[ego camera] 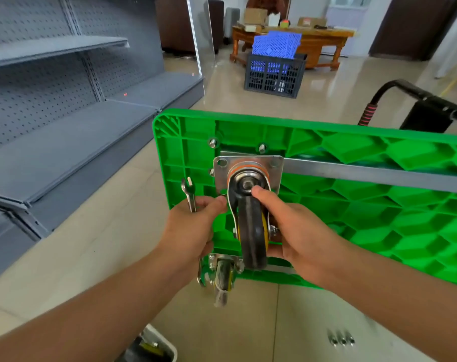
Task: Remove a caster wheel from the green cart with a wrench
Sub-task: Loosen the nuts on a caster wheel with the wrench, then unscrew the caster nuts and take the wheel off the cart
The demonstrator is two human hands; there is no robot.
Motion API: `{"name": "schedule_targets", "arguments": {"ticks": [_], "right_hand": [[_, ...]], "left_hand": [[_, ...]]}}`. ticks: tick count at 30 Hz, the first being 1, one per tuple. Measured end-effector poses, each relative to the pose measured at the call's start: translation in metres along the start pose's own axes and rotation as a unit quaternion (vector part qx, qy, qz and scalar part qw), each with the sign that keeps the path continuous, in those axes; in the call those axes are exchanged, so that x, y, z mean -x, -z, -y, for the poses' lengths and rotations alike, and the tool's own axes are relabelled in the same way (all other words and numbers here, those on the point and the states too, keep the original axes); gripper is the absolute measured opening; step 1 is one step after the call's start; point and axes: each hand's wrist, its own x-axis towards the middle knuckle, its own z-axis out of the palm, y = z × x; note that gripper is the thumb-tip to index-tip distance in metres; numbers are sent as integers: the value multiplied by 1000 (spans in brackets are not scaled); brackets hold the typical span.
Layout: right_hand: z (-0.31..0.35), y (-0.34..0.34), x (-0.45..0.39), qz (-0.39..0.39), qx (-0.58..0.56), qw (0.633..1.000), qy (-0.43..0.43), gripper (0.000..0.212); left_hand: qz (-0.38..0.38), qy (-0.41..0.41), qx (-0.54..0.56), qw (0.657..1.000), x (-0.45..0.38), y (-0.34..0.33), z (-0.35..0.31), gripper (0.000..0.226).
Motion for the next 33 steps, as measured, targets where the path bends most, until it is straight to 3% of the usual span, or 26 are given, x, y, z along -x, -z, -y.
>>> {"name": "schedule_targets", "arguments": {"ticks": [9,14,18,25,30,33], "right_hand": [[-52,72,20,-71,5,995,-75,36],[-103,126,32,-117,5,983,-144,44],[-138,165,45,-143,13,971,-193,40],[-194,220,78,-149,31,948,-278,40],[-231,241,81,-153,23,916,-370,47],[-246,248,79,-150,-4,886,-438,52]], "left_hand": [[26,-3,-154,988,9,-46,78,21],[81,14,-257,963,14,-90,143,19],[148,15,-368,918,12,-122,191,15],[281,-52,-488,825,11,-152,270,10],[313,-108,-574,749,-1,-160,302,17],[309,-106,-586,741,-8,-165,306,17]]}}
